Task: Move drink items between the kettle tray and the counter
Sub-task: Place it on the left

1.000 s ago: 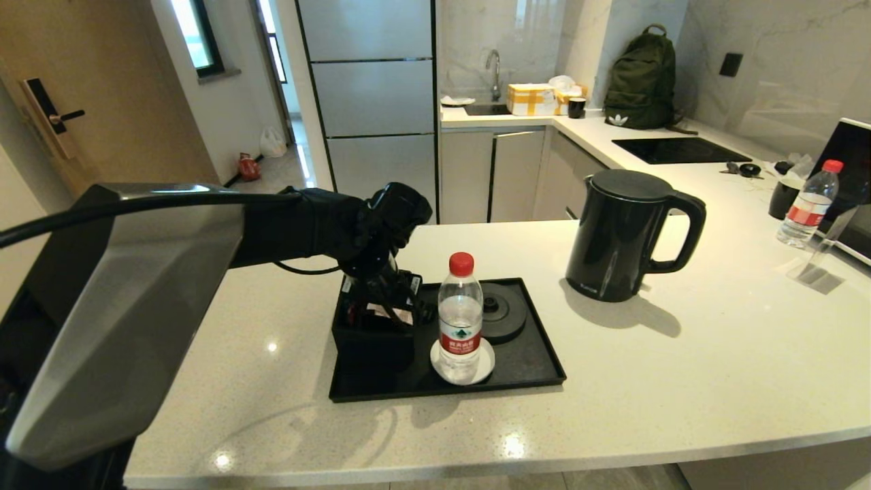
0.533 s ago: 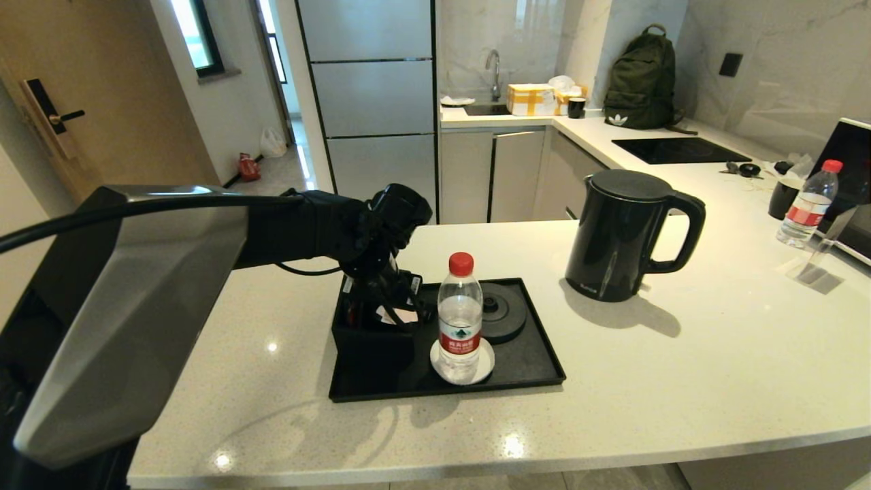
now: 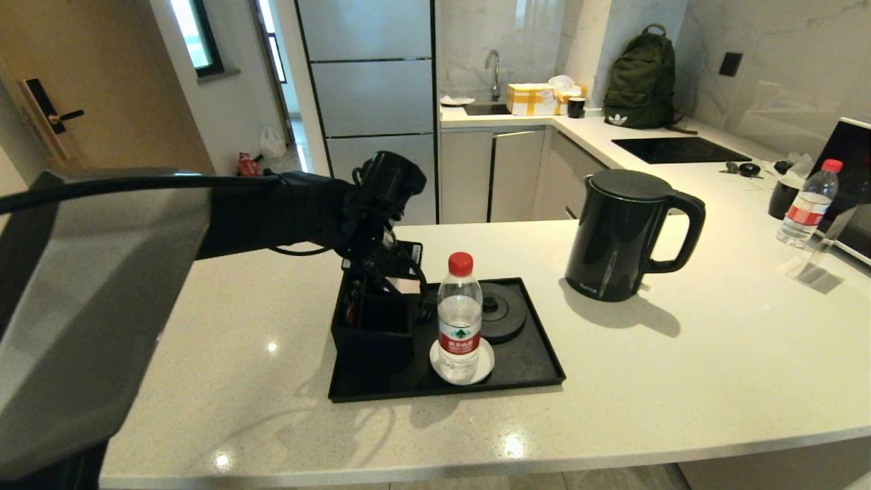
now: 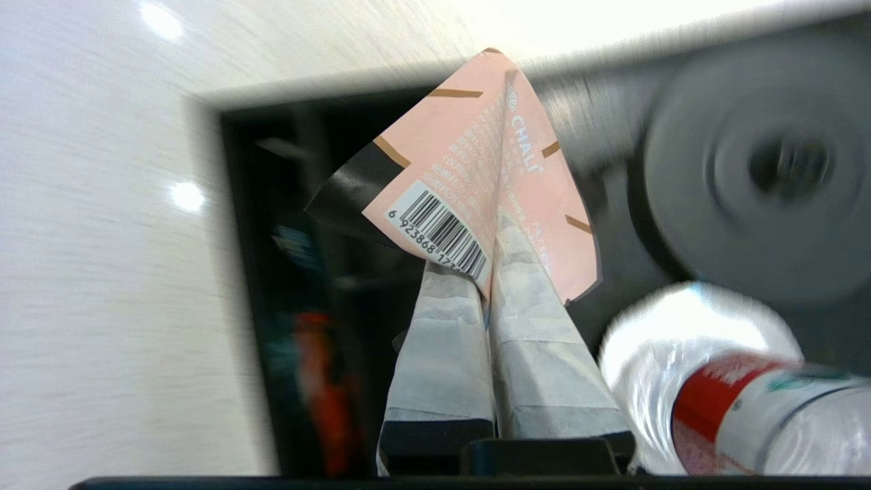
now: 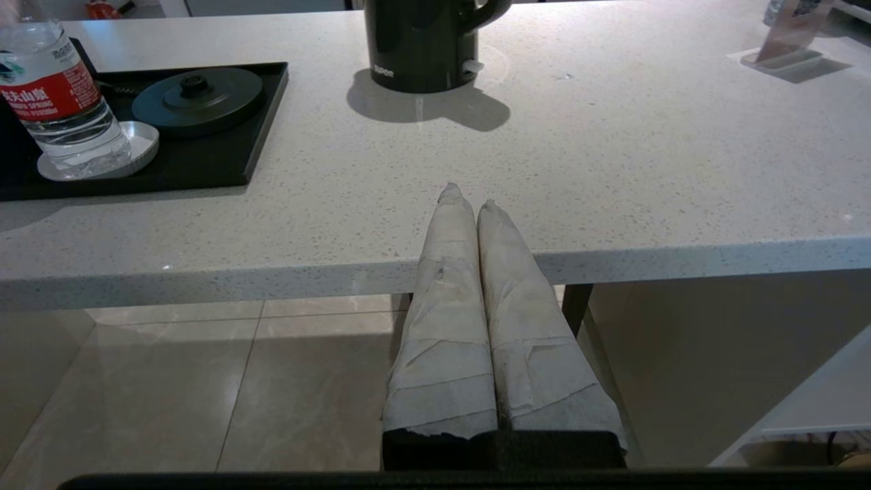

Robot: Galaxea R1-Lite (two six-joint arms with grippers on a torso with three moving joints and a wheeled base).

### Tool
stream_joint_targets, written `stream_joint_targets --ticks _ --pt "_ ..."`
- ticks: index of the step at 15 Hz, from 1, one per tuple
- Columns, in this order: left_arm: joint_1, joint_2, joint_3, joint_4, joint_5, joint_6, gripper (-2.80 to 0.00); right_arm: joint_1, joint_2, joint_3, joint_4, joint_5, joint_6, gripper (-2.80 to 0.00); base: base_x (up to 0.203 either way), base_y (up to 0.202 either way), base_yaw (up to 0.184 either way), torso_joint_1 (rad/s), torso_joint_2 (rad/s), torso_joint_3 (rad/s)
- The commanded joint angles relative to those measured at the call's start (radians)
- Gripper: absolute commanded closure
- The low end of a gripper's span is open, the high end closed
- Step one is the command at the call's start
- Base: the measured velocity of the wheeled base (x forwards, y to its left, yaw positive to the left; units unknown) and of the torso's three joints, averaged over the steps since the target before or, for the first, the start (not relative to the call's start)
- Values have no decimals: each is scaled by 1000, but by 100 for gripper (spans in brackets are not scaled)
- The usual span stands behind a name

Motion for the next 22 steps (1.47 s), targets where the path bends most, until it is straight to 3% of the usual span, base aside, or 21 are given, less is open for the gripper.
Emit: stream_joint_targets --ticks 1,4,7,10,13,18,19,22 --pt "9 -96 2 -5 54 -1 0 0 1 0 0 0 -1 0 0 0 0 0 0 0" --pt "42 -211 60 10 269 0 0 0 1 0 0 0 -1 0 0 0 0 0 0 0" --pt "79 -252 110 13 287 -4 0 0 1 0 0 0 -1 0 0 0 0 0 0 0" --pt "186 -451 368 17 336 -8 0 0 1 0 0 0 -1 0 0 0 0 0 0 0" --pt "227 -484 411 16 367 -10 0 0 1 0 0 0 -1 0 0 0 0 0 0 0" --pt "383 -534 790 17 502 1 0 0 1 0 0 0 -1 0 0 0 0 0 0 0" --pt "399 -522 827 32 541 15 0 0 1 0 0 0 -1 0 0 0 0 0 0 0" --pt "402 -497 853 48 567 41 0 0 1 0 0 0 -1 0 0 0 0 0 0 0"
